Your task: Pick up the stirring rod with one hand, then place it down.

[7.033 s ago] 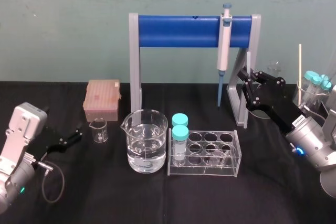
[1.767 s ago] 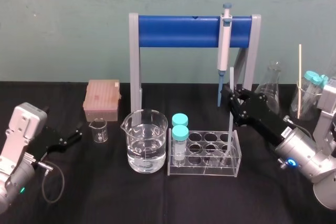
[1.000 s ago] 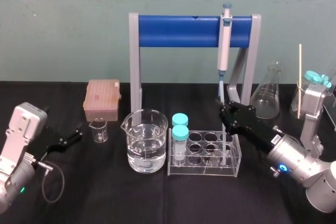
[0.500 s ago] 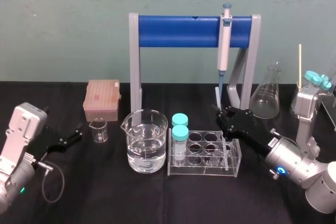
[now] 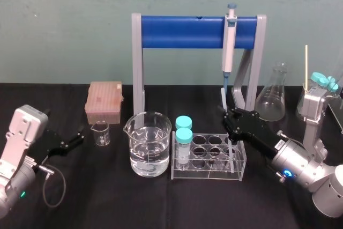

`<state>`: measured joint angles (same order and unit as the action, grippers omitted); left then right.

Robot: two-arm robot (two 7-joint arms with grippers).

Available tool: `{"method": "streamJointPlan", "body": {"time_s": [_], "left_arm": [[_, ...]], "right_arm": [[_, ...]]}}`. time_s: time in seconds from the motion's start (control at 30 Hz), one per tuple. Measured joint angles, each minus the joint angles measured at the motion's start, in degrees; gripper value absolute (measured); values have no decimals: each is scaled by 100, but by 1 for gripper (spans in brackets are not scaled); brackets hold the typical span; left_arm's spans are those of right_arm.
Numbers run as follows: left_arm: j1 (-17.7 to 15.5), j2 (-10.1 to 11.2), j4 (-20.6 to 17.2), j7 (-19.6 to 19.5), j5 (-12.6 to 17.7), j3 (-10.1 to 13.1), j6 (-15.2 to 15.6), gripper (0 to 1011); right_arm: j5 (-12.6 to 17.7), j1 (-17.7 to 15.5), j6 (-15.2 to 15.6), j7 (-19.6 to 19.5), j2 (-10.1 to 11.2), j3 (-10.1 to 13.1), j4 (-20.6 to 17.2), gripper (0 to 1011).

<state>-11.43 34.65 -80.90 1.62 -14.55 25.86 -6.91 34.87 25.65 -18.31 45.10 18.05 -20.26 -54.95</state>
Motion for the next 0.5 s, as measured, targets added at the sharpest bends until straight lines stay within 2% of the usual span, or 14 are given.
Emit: {"method": "streamJointPlan", "body": {"time_s": [0.4, 0.5], "left_arm": [[0, 0, 0, 0, 0, 0, 0, 1000], [0, 0, 0, 0, 0, 0, 0, 1000]], "right_arm": [[11, -5, 4, 1, 0, 1, -6, 72], [12, -7, 6, 1, 0, 1, -6, 110]]}}
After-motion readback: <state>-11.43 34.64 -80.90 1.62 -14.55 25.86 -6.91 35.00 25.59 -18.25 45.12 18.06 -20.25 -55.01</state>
